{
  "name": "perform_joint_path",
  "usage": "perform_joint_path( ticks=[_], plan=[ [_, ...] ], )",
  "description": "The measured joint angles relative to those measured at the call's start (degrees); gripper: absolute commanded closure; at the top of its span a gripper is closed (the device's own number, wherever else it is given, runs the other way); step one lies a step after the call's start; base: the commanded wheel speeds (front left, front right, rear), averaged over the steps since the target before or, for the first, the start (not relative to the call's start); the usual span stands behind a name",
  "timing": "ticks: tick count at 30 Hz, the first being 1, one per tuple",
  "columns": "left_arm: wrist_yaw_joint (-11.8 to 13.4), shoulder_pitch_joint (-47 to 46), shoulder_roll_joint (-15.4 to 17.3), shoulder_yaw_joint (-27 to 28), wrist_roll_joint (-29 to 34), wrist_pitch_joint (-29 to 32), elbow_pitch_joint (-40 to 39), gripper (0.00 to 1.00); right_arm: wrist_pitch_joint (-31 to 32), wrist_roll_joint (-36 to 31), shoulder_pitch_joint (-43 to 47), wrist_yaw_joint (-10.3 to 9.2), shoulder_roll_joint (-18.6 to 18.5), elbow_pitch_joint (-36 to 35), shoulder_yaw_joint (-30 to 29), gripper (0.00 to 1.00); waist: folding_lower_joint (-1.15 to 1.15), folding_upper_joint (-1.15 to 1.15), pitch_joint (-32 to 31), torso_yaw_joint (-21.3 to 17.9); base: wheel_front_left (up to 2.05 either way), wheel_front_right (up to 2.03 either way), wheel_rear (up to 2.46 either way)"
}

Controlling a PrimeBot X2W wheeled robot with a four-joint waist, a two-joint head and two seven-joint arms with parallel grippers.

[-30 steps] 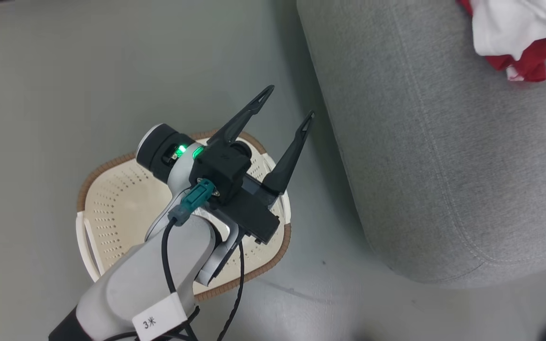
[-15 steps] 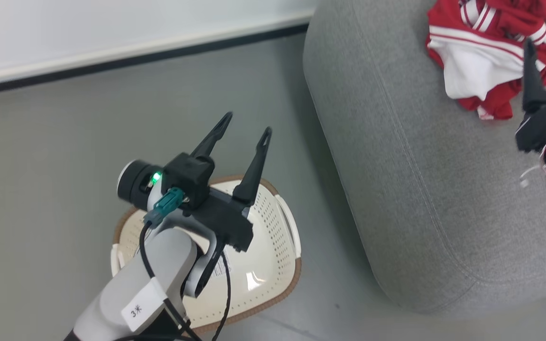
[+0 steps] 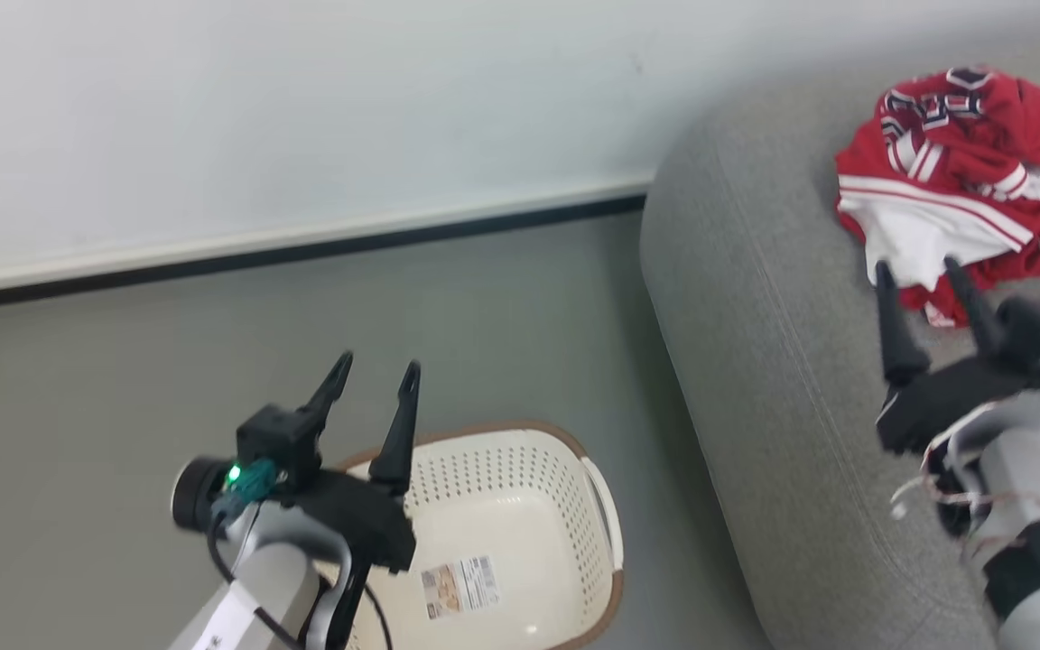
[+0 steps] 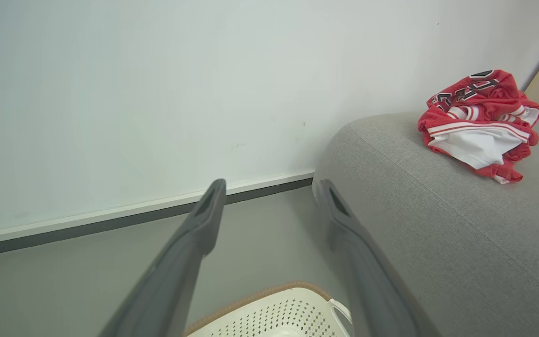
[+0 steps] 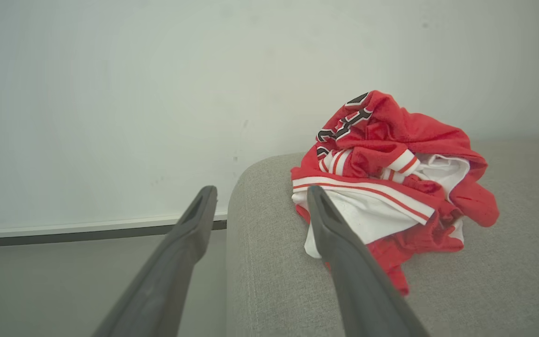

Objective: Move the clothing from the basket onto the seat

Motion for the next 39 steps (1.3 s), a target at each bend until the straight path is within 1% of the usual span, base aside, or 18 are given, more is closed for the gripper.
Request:
perform_joint_path(
  ticks=[5,9,11,13,15,17,20,21,28,37,39],
  plan=[
    [0.08,5.43,1.07,2.37,-0.68,-0.11,0.71,0.0,0.0,0.59,7.62,-1.37,2.88,-2.93,-0.24,0.0,0.0,0.0,-4.2,1.93,0.0,0.0,0.0],
    [0.51,9.94,2.08,4.38,-0.93,-0.12,0.09,0.0,0.0,0.8,13.39,-2.82,4.49,-7.01,-0.2,0.0,0.0,-0.01,-7.25,3.57,0.0,0.0,0.0],
    [0.51,11.69,2.52,5.73,-0.93,-0.11,-0.62,0.0,0.01,0.8,15.47,-3.25,5.16,-9.07,-0.12,0.0,0.0,0.0,-8.44,4.46,0.0,0.0,0.0],
    [0.51,13.4,3.13,7.39,-0.93,-0.12,-1.74,0.0,0.0,0.57,17.23,-4.15,5.91,-11.29,0.13,0.0,0.0,0.0,-9.45,5.37,0.0,0.0,0.0],
    [0.52,15.1,3.61,9.05,-0.92,-0.12,-2.79,0.0,0.0,0.22,18.89,-4.32,6.52,-13.23,0.51,0.0,0.0,0.0,-10.32,6.19,0.0,0.0,0.0],
    [0.53,17.09,3.85,10.85,-0.88,-0.12,-3.93,0.0,0.0,-0.3,20.61,-5.19,6.92,-15.47,0.79,0.0,0.01,0.0,-11.02,6.86,0.0,0.0,0.0],
    [0.54,20.05,3.74,13.84,-0.16,-0.12,-5.08,0.0,0.0,-0.75,23.56,-5.76,7.17,-18.45,1.13,0.0,0.01,0.0,-11.82,7.6,0.0,0.0,0.0],
    [0.54,20.05,3.74,13.84,-0.16,-0.12,-5.08,0.0,0.0,-0.75,23.56,-5.76,7.17,-18.45,1.13,0.0,0.01,0.0,-11.82,7.6,0.0,0.0,0.0],
    [0.55,25.11,2.77,18.8,3.01,-0.12,-9.02,0.0,0.0,-1.29,30.19,-7.25,7.23,-24.99,1.16,0.0,0.01,0.01,-12.54,8.18,0.0,0.0,0.0],
    [0.55,29.37,1.08,22.69,6.91,-0.12,-12.83,0.0,0.0,-1.32,36.85,-8.75,7.26,-31.61,-0.47,0.0,0.02,0.01,-12.28,8.3,0.0,0.0,0.0],
    [0.55,29.99,0.67,23.2,7.39,-0.12,-13.45,0.0,0.0,-1.32,38.05,-8.77,7.24,-32.67,-0.82,0.0,0.02,0.01,-12.19,8.34,0.0,0.0,0.0]
  ],
)
